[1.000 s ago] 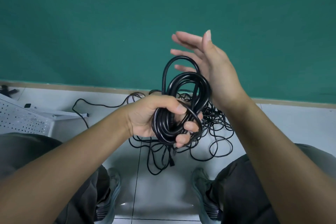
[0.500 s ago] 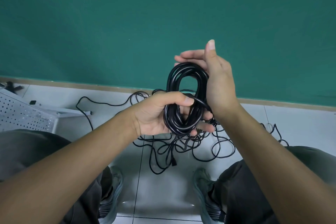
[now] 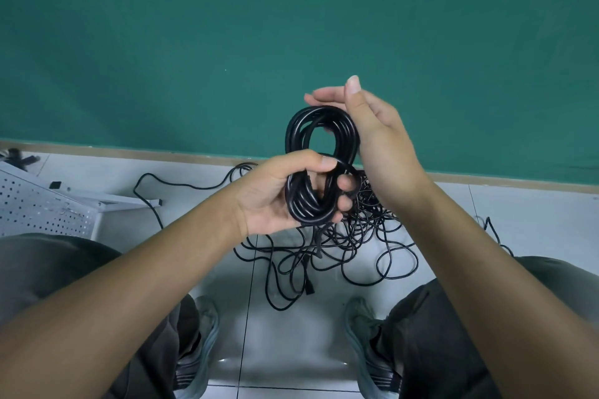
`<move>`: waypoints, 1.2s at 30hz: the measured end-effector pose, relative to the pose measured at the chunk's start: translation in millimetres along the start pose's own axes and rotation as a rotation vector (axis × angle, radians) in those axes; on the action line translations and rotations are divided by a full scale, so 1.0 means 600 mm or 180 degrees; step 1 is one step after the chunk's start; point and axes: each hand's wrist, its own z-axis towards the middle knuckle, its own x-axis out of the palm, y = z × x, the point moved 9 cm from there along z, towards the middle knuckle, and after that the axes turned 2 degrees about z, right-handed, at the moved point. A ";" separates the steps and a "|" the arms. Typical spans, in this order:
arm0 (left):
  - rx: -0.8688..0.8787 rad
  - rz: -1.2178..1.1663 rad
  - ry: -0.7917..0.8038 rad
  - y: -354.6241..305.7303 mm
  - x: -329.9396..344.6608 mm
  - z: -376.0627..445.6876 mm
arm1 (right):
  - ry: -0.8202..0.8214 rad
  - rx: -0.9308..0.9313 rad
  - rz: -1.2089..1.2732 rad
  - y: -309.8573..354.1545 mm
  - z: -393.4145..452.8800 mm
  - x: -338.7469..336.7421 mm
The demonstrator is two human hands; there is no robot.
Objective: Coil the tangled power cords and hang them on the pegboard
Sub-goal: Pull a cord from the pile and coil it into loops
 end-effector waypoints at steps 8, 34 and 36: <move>0.0570 -0.0050 -0.0911 -0.084 -0.052 -0.018 | 0.0625 0.0295 0.0073 -0.050 -0.012 0.040; 0.0219 0.2184 -0.1859 -0.075 -0.078 -0.029 | -0.0637 0.0077 -0.0159 -0.055 0.014 -0.032; 0.0087 0.2154 -0.1851 -0.067 -0.077 -0.029 | -0.0694 0.0033 -0.0161 -0.050 0.013 -0.033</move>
